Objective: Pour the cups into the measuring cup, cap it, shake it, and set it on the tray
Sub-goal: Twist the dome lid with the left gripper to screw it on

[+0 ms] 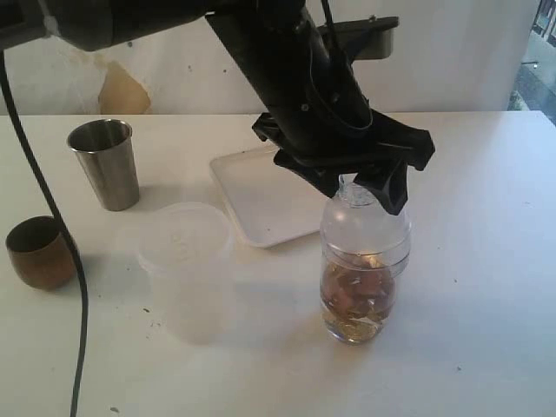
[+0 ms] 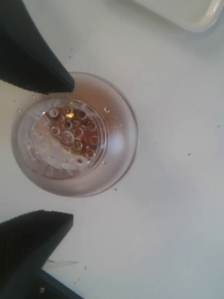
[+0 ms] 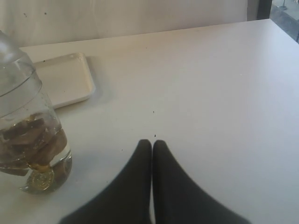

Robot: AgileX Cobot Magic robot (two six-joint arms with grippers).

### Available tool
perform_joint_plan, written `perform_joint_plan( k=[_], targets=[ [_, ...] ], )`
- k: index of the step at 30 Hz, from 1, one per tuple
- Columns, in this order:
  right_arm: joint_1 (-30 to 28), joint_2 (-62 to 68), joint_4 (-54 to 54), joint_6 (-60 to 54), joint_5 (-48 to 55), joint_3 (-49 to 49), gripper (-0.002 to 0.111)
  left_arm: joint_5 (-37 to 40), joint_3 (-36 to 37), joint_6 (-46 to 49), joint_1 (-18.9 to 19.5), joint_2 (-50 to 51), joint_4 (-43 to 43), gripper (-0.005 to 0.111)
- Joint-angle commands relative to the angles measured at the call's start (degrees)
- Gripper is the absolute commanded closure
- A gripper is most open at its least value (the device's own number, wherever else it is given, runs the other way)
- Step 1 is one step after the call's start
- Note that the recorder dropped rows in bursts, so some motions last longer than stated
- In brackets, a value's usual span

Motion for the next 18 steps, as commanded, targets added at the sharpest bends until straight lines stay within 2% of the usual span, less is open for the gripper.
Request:
perform_joint_plan(
  k=[1,18],
  targets=[
    [-0.3,-0.2,-0.2,0.0,-0.1,0.3,0.108,-0.2,-0.4,-0.2,-0.3,-0.3,0.1,0.04],
    [-0.3,-0.2,-0.2,0.0,-0.1,0.3,0.108,-1.2,-0.4,0.3,-0.3,-5.3,3.8,0.04]
  ],
)
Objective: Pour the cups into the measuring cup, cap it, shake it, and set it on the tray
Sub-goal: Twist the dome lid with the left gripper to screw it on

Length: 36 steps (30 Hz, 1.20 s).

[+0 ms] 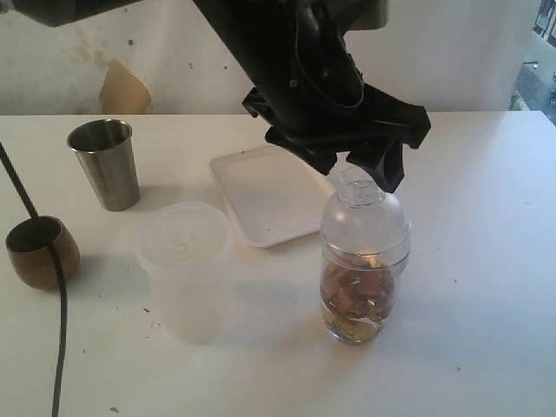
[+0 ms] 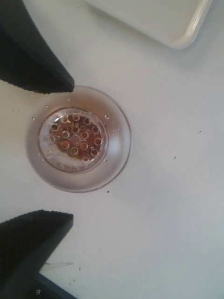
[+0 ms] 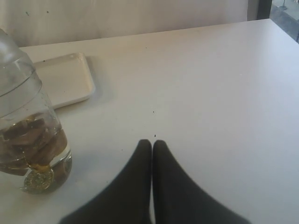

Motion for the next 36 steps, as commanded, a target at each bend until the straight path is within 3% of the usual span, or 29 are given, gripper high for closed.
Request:
perform_joint_plan(
  k=[1,4,10,36],
  targets=[
    [-0.3,-0.2,-0.2,0.0,-0.1,0.3,0.108,-0.8,-0.4,0.3,-0.3,-2.3,2.0,0.04],
    [-0.3,-0.2,-0.2,0.0,-0.1,0.3,0.108,-0.8,-0.4,0.2,-0.3,-2.6,1.8,0.049],
    [-0.3,-0.2,-0.2,0.0,-0.1,0.3,0.108,-3.7,-0.3,4.9,-0.3,-2.4,-1.6,0.107],
    [-0.3,-0.2,-0.2,0.0,-0.1,0.3,0.108,-5.5,3.2,7.7,-0.3,-0.2,-5.5,0.106]
  ],
)
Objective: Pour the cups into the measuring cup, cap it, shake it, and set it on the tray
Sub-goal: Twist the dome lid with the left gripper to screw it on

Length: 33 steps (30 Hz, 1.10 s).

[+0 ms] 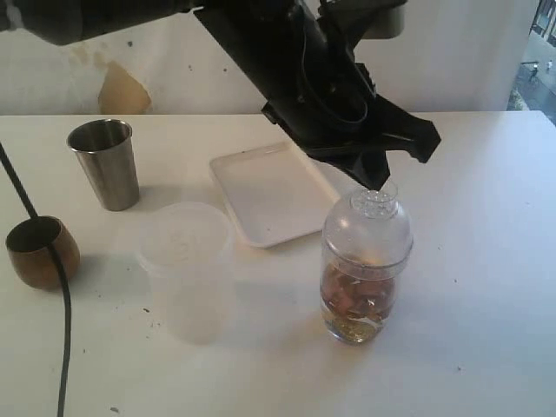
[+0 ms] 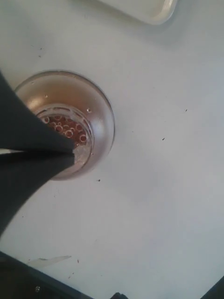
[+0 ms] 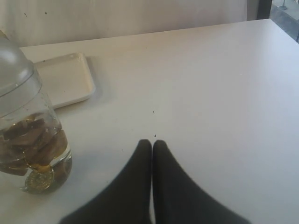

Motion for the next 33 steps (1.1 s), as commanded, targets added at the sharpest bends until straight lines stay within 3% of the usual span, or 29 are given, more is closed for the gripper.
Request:
perform_joint_plan(
  k=[1,33],
  targets=[
    [-0.3,-0.2,-0.2,0.0,-0.1,0.3,0.108,0.5,0.3,0.3,-0.3,-0.4,-0.9,0.106],
    [-0.3,-0.2,-0.2,0.0,-0.1,0.3,0.108,2.0,0.4,1.7,-0.9,1.6,-1.0,0.106]
  ],
)
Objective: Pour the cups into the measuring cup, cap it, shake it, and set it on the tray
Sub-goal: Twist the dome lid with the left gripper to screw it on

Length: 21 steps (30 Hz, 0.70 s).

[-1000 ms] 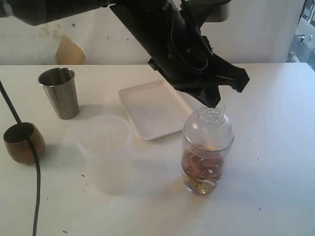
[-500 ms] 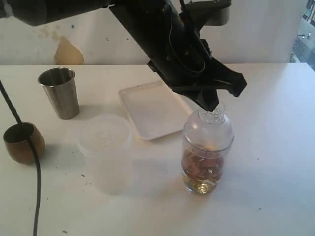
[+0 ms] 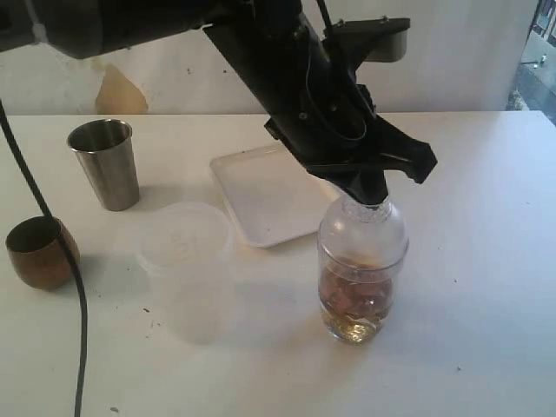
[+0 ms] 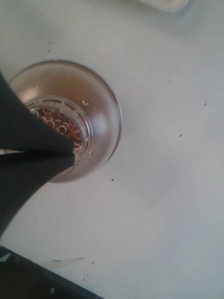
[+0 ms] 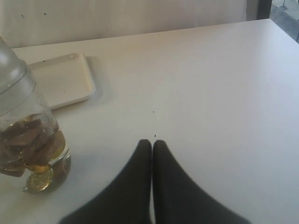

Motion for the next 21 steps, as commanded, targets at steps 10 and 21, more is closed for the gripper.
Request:
perform_joint_plan(
  k=[10,21],
  targets=[
    [-0.3,-0.2,-0.2,0.0,-0.1,0.3,0.108,-1.0,0.1,0.1,-3.5,0.0,6.1,0.107],
    [-0.3,-0.2,-0.2,-0.1,-0.1,0.3,0.108,-0.5,0.1,-1.3,-3.5,1.9,8.8,0.107]
  ],
)
